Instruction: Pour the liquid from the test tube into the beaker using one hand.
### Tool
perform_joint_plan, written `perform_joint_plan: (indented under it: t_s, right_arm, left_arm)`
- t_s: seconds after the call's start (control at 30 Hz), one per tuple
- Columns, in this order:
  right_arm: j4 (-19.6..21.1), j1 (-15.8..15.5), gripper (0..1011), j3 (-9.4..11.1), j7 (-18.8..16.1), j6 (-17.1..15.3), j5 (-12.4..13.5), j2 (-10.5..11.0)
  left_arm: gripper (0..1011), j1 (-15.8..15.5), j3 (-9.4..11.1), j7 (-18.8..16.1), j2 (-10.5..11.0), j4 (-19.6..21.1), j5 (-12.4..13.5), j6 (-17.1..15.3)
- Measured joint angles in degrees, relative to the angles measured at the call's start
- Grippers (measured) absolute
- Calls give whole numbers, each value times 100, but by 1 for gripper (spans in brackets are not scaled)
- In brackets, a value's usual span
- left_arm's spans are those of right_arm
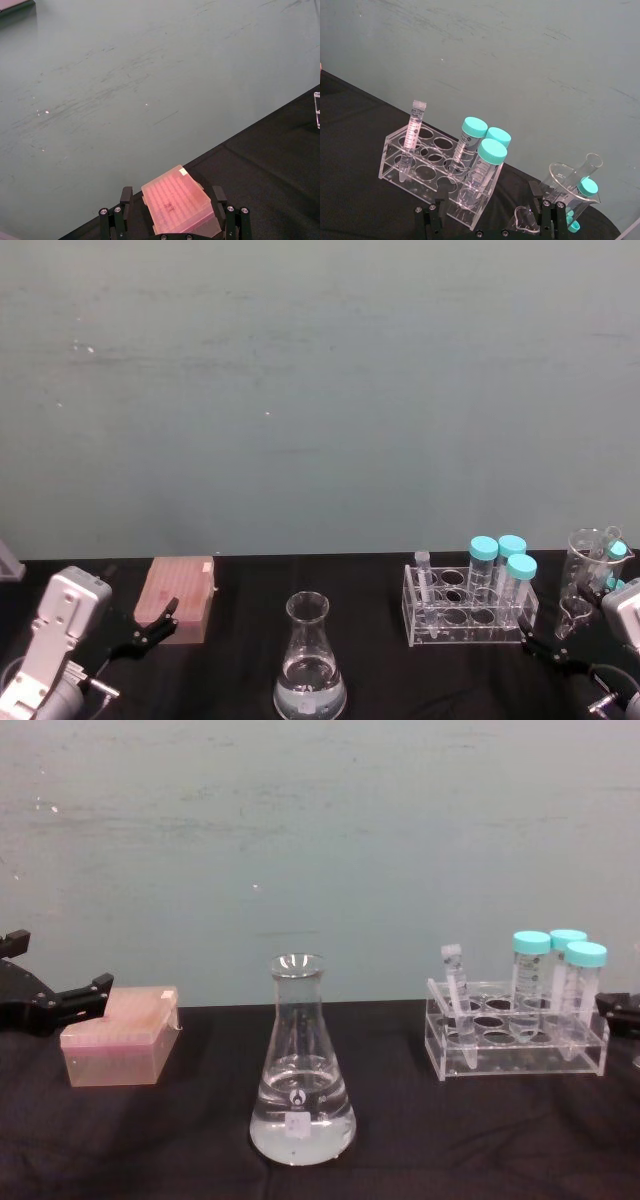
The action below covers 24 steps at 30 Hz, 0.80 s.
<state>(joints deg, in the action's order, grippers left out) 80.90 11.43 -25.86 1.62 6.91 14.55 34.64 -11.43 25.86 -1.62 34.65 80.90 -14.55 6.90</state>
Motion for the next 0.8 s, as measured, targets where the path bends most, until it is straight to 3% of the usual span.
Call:
perform_joint_plan:
  t_s: [0.8]
  right_arm:
    - [0,0,1004,0,0,0,0,0]
  left_arm:
    - [1000,0,0,0,0,0,0,0]
